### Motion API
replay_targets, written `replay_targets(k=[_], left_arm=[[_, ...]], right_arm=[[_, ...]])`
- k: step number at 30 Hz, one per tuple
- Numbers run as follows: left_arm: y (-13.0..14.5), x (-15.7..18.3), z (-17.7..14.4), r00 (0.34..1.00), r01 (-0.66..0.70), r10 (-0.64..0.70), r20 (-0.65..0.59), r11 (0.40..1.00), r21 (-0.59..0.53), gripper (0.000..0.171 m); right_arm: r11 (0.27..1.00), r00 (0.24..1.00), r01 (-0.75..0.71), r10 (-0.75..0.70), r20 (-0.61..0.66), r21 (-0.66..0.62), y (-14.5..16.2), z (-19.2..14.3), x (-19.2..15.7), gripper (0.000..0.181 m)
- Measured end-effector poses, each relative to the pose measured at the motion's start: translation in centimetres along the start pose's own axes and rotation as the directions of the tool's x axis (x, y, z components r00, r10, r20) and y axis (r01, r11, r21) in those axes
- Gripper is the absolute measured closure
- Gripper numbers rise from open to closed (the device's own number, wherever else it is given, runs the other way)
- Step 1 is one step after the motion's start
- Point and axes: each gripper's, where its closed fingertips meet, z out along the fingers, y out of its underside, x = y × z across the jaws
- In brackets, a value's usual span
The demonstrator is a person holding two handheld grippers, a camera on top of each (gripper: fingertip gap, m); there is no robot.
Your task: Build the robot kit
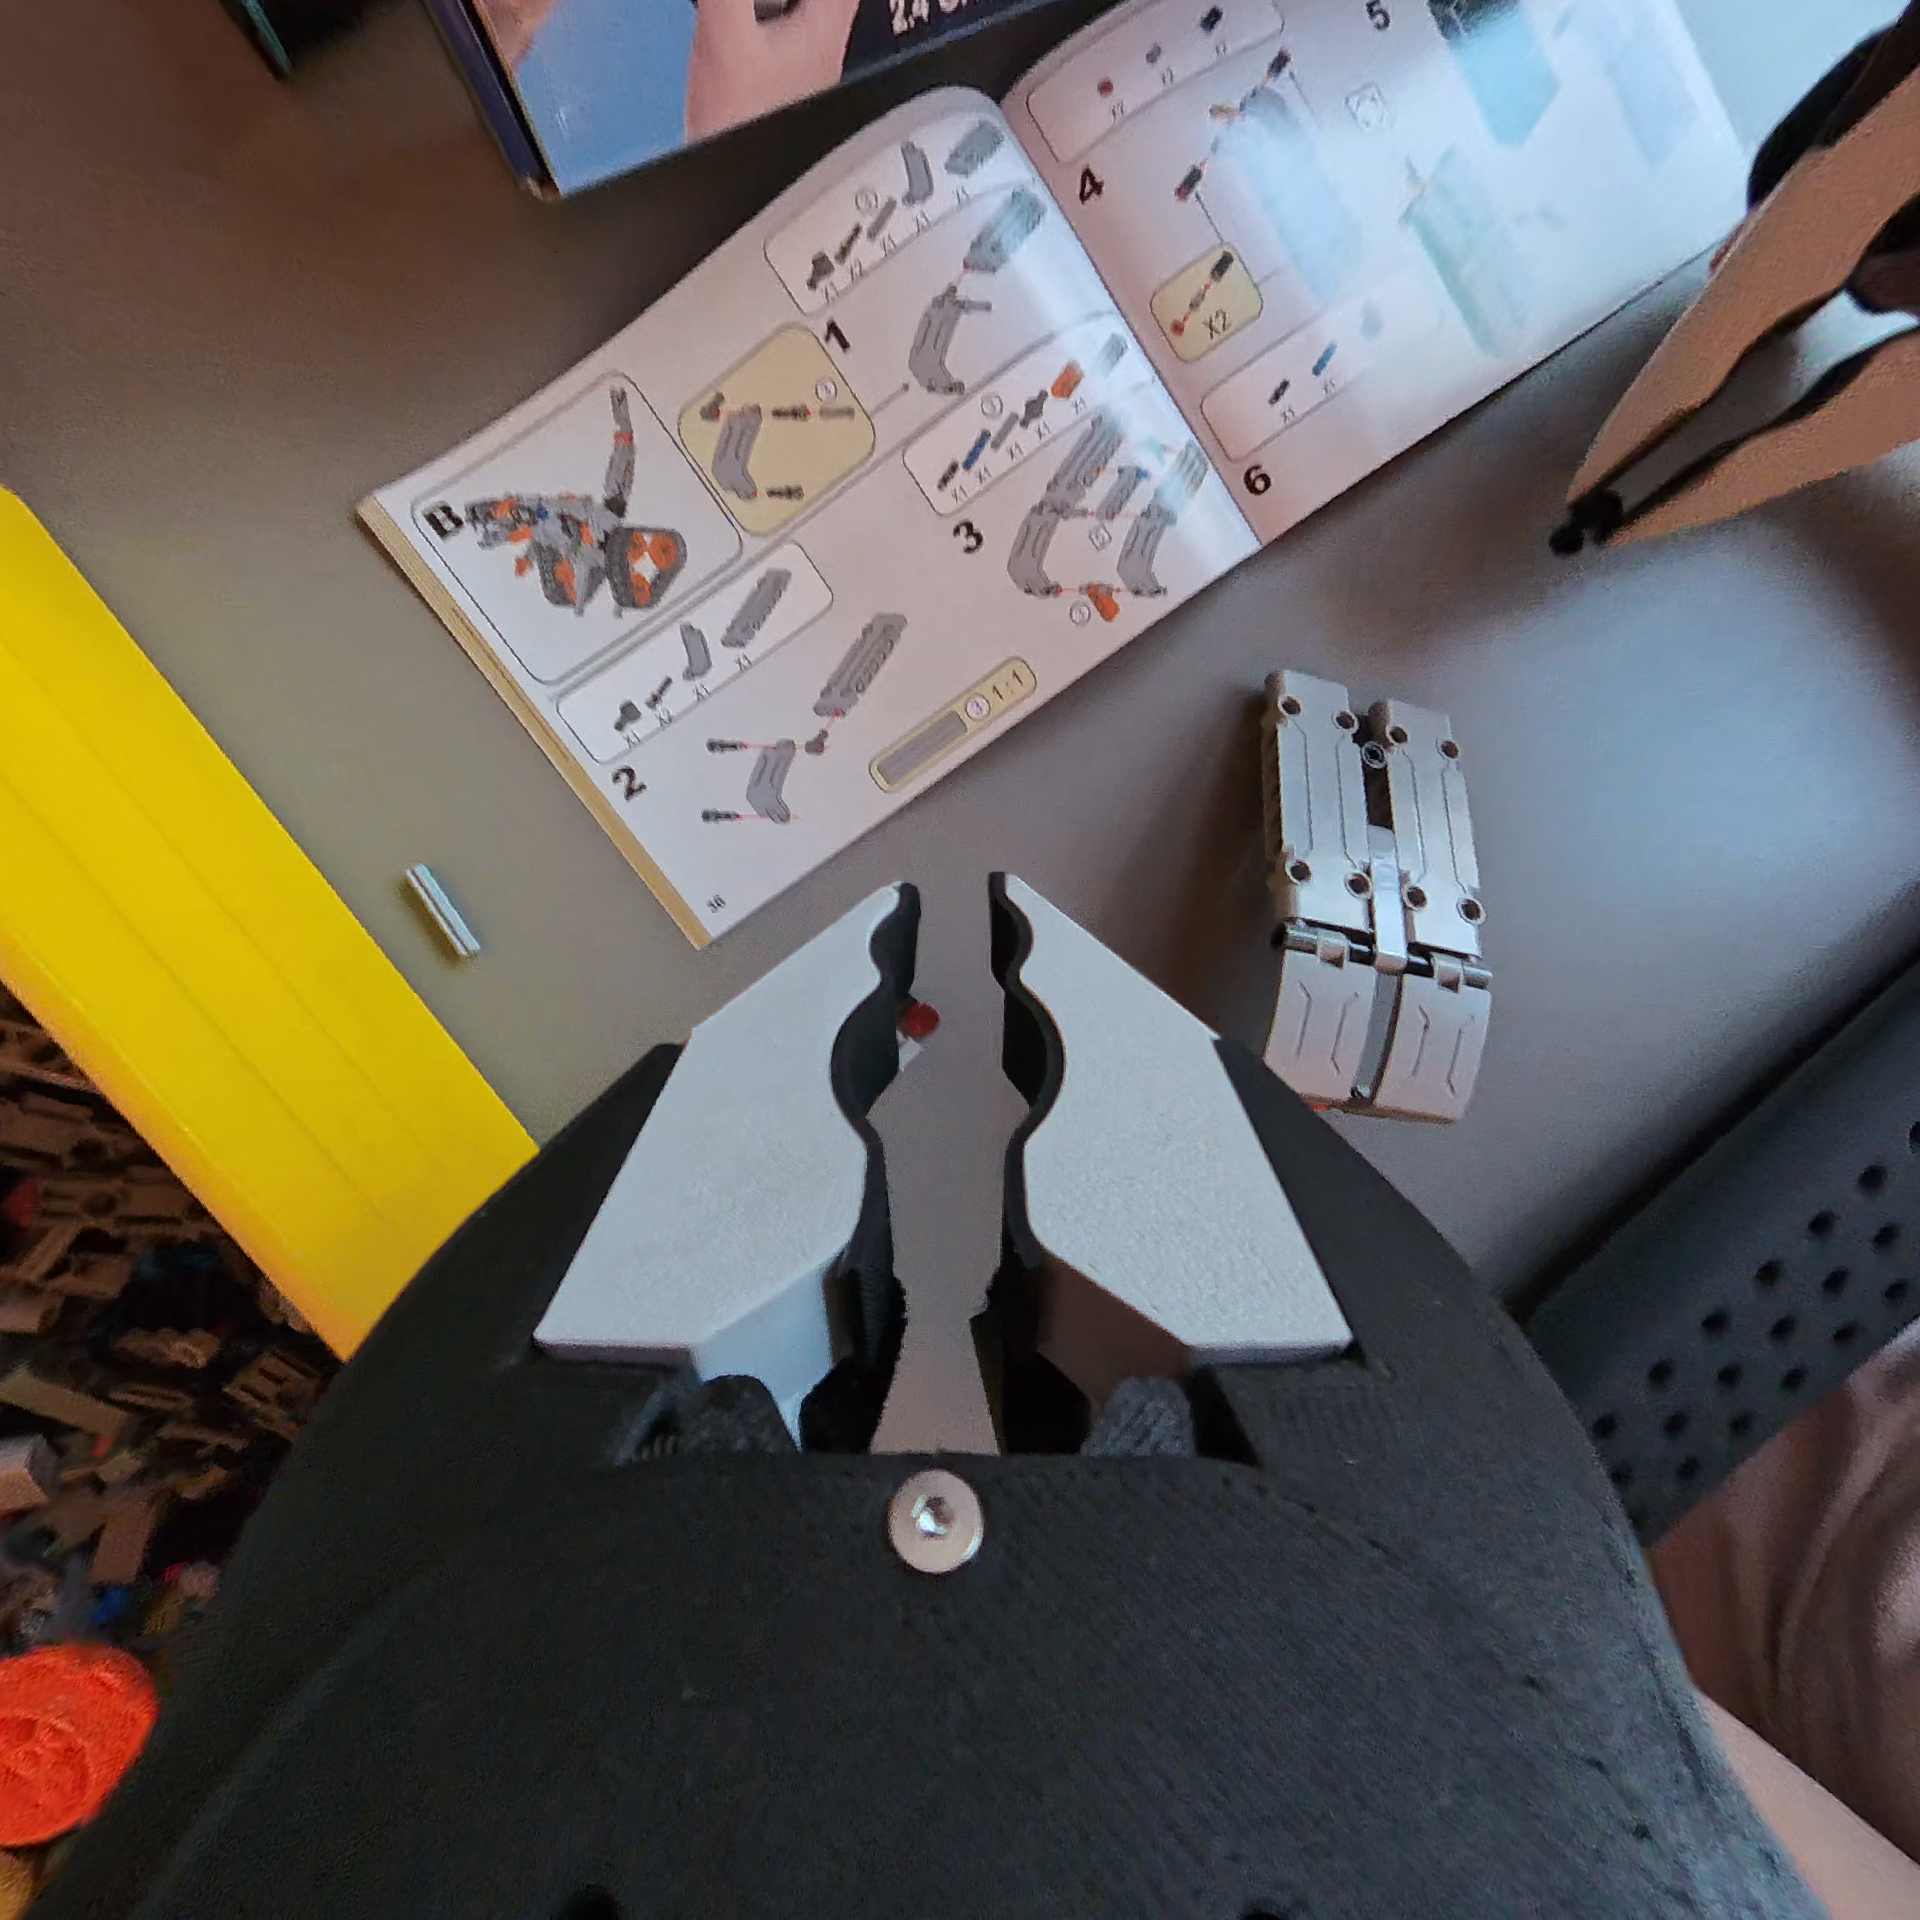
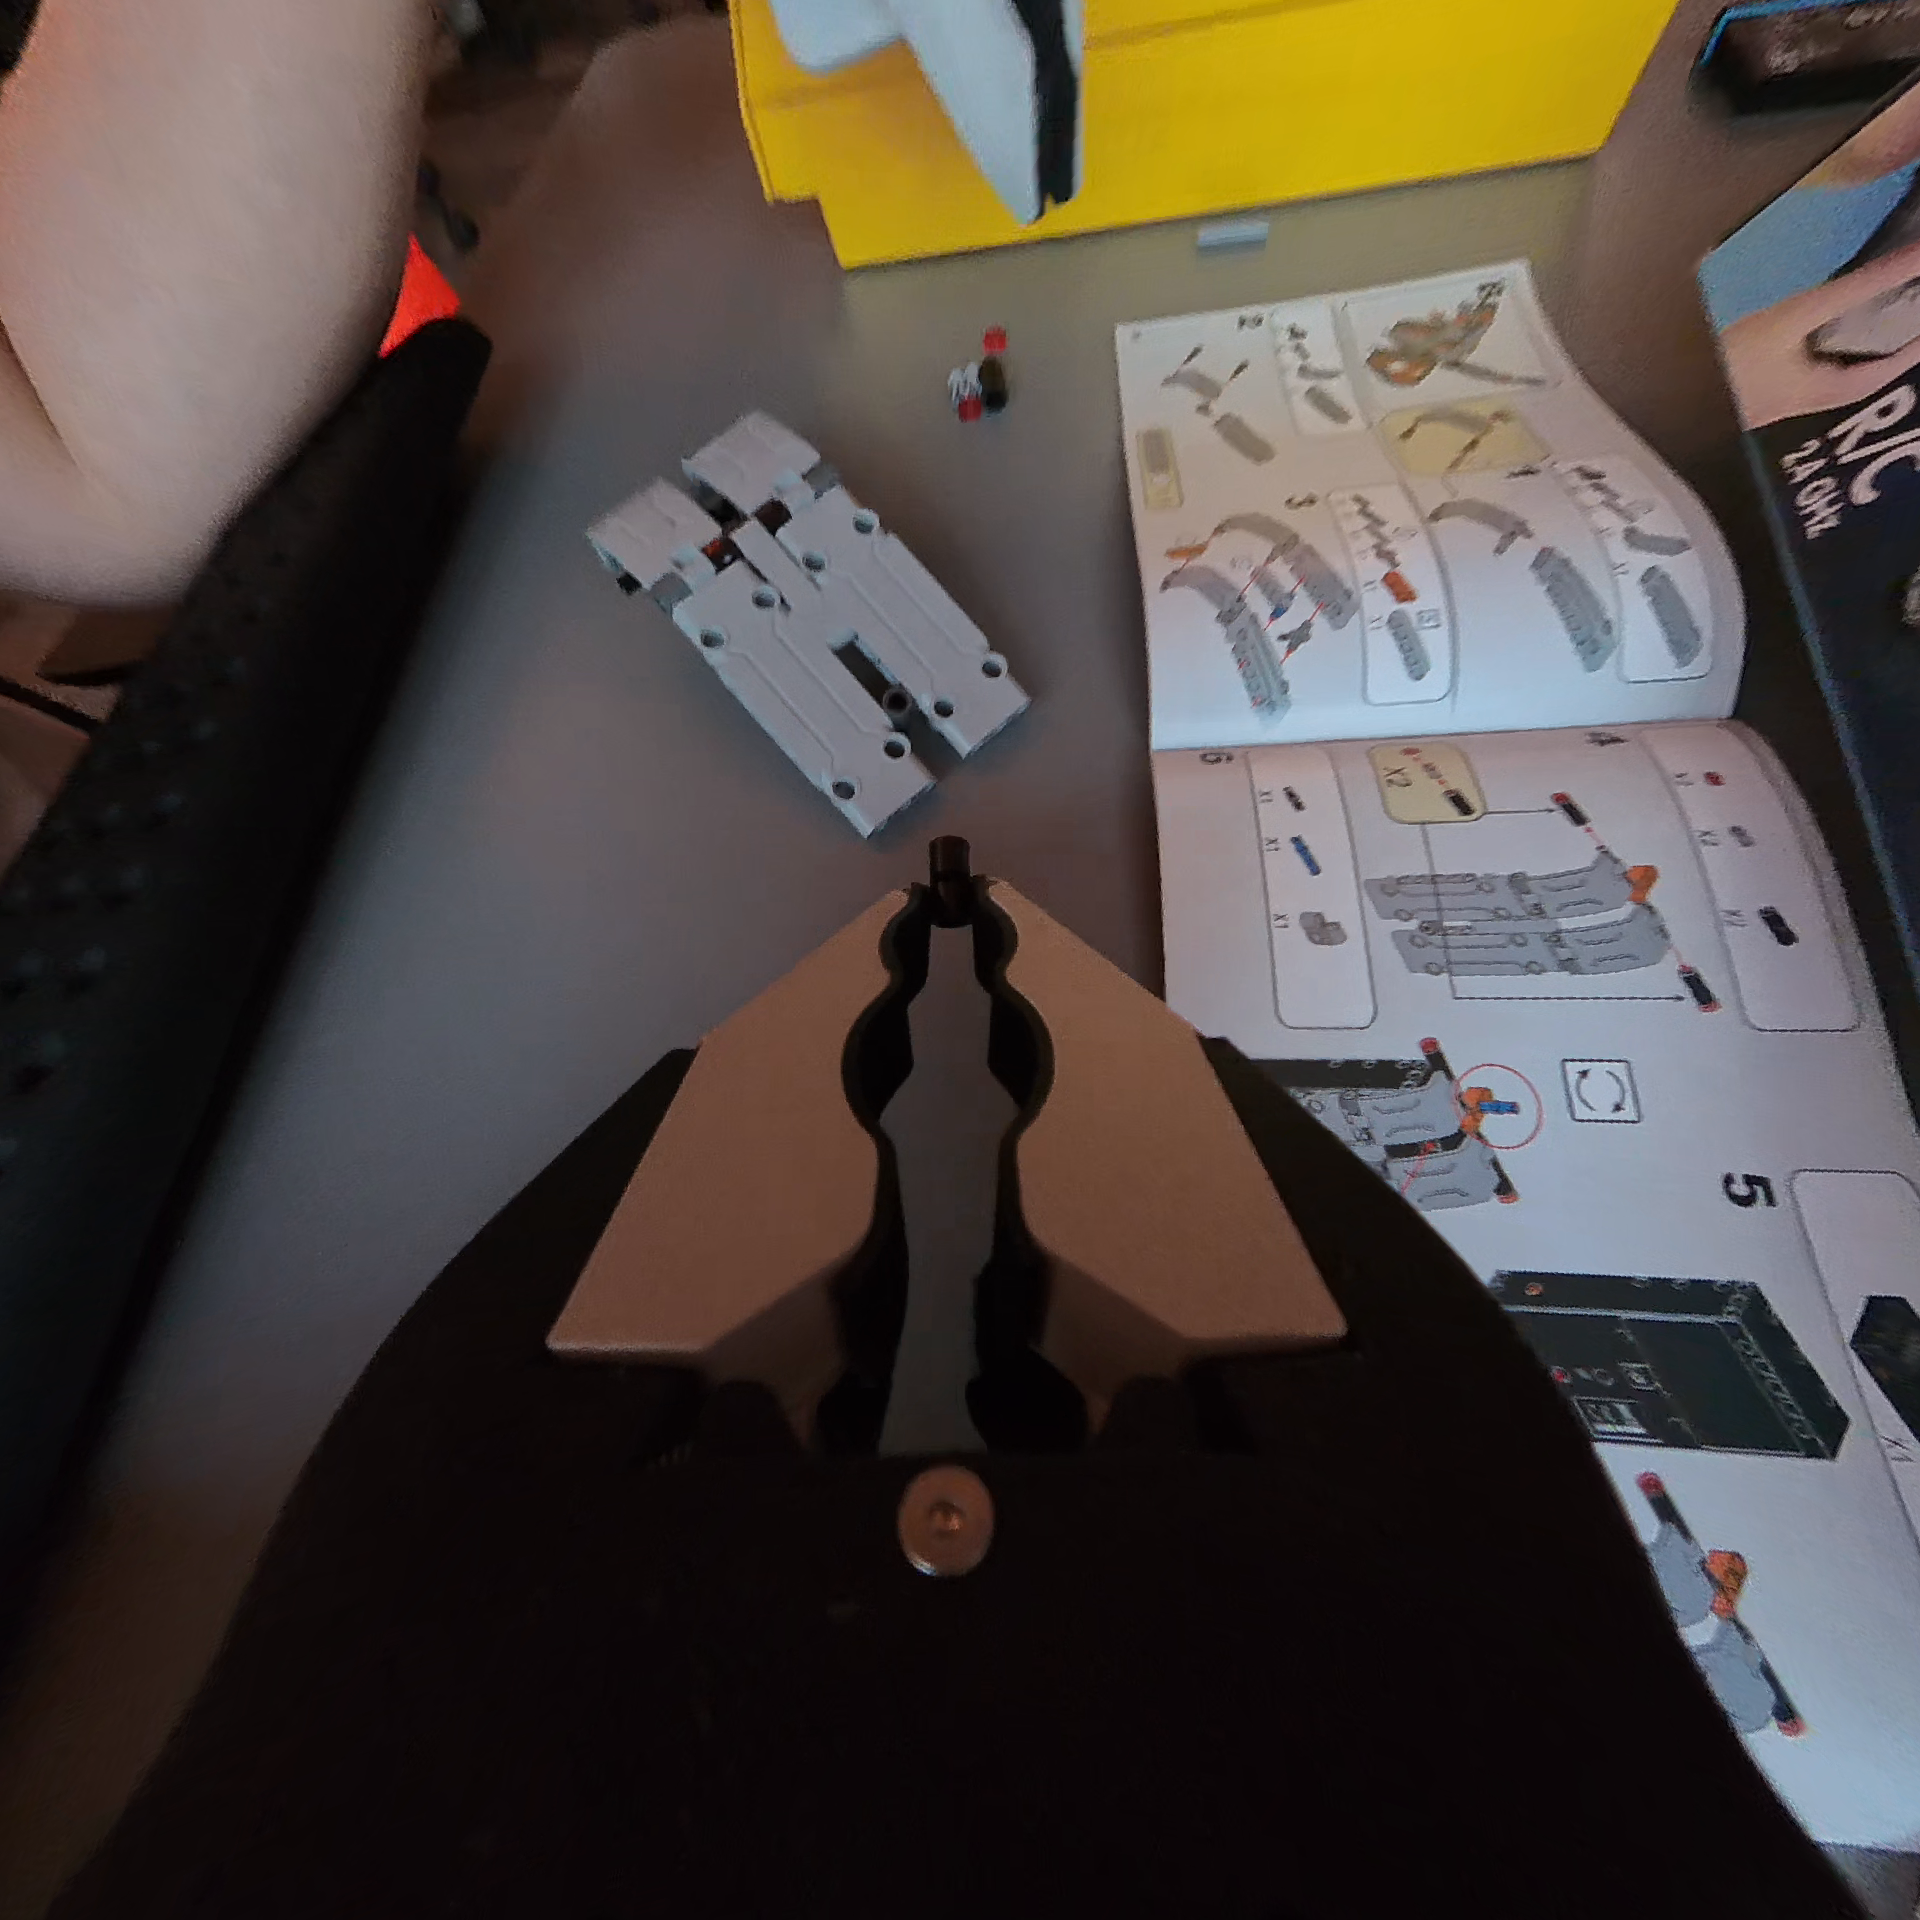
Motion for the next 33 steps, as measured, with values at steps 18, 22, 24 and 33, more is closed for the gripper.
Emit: replay_targets(k=[18,22,24,33], left_arm=[[6.6,-1.3,1.4,0.975,-0.118,0.170,0.146,0.944,-0.307,0.168],[6.2,-1.2,1.4,0.966,-0.163,0.213,0.149,0.943,-0.290,0.166],[6.3,-0.8,1.5,0.968,-0.182,0.223,0.118,0.940,-0.288,0.168],[6.6,-1.0,2.1,0.947,-0.247,0.296,0.121,0.918,-0.311,0.155]], right_arm=[[1.000,1.000,-0.013,0.013,-0.013,0.015,0.1,-0.5,0.6,0.174],[1.000,1.000,-0.014,0.014,-0.010,0.009,0.2,-0.4,0.6,0.174],[1.000,1.000,-0.015,0.015,-0.010,0.010,0.3,-0.4,0.6,0.174],[0.999,1.000,-0.020,0.020,-0.006,0.034,-0.1,-0.8,0.7,0.174]])
